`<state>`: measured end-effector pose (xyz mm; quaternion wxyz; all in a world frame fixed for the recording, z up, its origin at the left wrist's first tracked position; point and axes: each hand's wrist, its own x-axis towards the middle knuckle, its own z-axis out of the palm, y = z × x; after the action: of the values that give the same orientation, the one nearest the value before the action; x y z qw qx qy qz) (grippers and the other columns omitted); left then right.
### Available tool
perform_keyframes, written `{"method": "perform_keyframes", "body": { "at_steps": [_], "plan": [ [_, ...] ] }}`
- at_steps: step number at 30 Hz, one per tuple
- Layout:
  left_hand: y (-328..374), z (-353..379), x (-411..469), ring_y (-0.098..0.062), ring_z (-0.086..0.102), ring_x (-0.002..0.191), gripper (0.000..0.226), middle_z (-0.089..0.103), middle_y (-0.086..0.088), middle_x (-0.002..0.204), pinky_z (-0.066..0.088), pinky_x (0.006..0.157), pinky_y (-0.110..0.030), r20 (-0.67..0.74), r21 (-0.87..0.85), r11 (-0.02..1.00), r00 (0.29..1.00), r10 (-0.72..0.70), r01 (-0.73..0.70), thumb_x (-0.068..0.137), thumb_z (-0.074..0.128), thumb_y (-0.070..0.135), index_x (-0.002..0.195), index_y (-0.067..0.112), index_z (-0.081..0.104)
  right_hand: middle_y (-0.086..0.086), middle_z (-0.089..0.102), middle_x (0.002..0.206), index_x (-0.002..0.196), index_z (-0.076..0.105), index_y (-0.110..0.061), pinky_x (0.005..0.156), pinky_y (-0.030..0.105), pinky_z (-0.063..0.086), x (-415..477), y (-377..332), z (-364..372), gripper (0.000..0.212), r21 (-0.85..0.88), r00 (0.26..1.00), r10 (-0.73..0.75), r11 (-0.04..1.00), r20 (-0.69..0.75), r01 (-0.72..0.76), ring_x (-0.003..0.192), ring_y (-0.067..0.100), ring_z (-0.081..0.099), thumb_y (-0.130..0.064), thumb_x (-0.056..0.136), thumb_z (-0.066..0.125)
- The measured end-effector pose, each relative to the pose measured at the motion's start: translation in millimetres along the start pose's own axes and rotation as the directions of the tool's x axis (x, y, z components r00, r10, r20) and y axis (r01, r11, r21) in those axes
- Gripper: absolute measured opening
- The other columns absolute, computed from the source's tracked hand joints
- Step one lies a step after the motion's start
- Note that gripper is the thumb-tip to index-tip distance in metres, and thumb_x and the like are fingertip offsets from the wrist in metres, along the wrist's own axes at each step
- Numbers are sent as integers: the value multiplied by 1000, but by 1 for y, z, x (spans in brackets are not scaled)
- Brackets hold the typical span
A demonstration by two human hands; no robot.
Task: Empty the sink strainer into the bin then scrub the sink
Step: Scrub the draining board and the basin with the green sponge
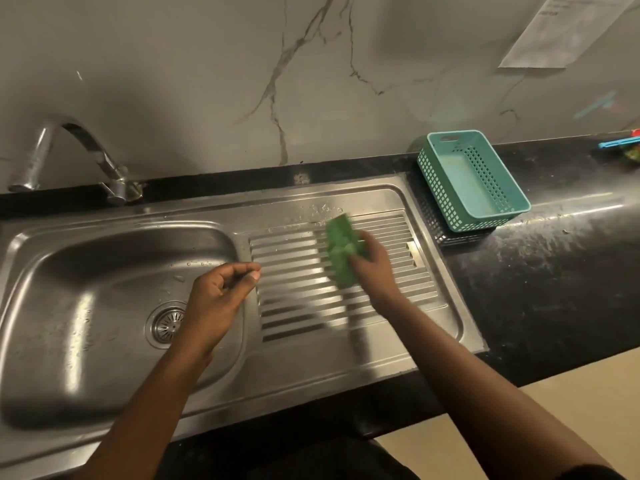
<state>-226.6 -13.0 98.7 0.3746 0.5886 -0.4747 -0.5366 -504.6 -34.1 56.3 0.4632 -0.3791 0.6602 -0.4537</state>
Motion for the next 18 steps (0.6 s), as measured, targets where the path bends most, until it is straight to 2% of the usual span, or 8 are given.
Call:
{"method": "perform_keyframes", "body": {
  "at_steps": [3, 5, 6, 8, 10, 12, 15, 18],
  "plan": [
    [1, 5, 1, -1, 75, 104, 18, 82, 11, 111, 58, 101, -38, 14, 12, 1000, 1000, 0, 0, 99, 70, 21, 114, 26, 80, 16, 71, 120, 142, 54, -11, 87, 48, 64, 33, -2, -41, 51, 275, 972, 179, 952, -151, -132, 105, 34, 73, 10, 96, 51],
    [0, 8, 1, -1, 75, 105, 18, 82, 12, 110, 58, 101, -36, 12, 2, 1000, 1000, -6, 6, 99, 70, 20, 114, 25, 80, 19, 69, 127, 149, 49, -13, 86, 42, 61, 50, -1, -60, 60, 278, 965, 211, 947, -159, -161, 104, 30, 71, 10, 94, 49],
    [0, 9, 1, -1, 75, 105, 18, 82, 12, 110, 58, 101, -35, 9, -3, 1000, 1000, -9, 9, 99, 70, 19, 114, 25, 79, 15, 68, 131, 152, 47, -15, 84, 36, 60, 55, 1, -66, 65, 178, 965, 191, 971, -180, -159, 108, 28, 69, 9, 91, 51],
    [-1, 10, 1, 0, 75, 105, 18, 82, 13, 110, 58, 101, -34, 9, -9, 1000, 1000, -8, 8, 99, 71, 19, 113, 26, 79, 3, 59, 141, 158, 41, -19, 91, 24, 56, 59, 9, -79, 79, -194, 955, 56, 974, -292, -117, 123, 25, 61, 5, 85, 56],
    [-2, 11, 0, 0, 75, 106, 18, 82, 14, 110, 58, 100, -34, 7, -6, 1000, 1000, -7, 7, 99, 71, 19, 112, 26, 80, 5, 45, 159, 159, 40, -19, 115, 30, 39, 61, 13, -85, 82, -529, 938, -135, 847, -320, -59, 145, 25, 44, 2, 83, 60],
    [-3, 10, 0, -1, 75, 106, 19, 82, 13, 111, 58, 101, -35, 5, -1, 1000, 1000, -12, 12, 99, 71, 19, 114, 25, 79, 7, 30, 170, 160, 40, -18, 125, 38, 25, 65, 17, -83, 72, -715, 957, -230, 698, -176, 36, 156, 27, 29, -5, 91, 56],
    [-3, 7, 0, -3, 75, 107, 19, 82, 11, 112, 58, 102, -37, 4, 8, 1000, 1000, -18, 18, 99, 70, 19, 115, 25, 79, 16, 11, 174, 166, 21, -16, 130, 49, 14, 72, 30, -77, 67, -917, 994, -101, 391, 44, 81, 161, 35, 11, -42, 108, 39],
    [-3, 1, 0, -1, 75, 106, 19, 82, 12, 111, 58, 100, -37, -4, 38, 999, 1000, -4, 4, 99, 70, 18, 114, 25, 79, 17, -4, 175, 168, 1, -16, 131, 52, 3, 67, 46, -67, 76, -951, 997, 62, 309, 38, 17, 162, 34, -3, -59, 108, 17]
  ]
}}
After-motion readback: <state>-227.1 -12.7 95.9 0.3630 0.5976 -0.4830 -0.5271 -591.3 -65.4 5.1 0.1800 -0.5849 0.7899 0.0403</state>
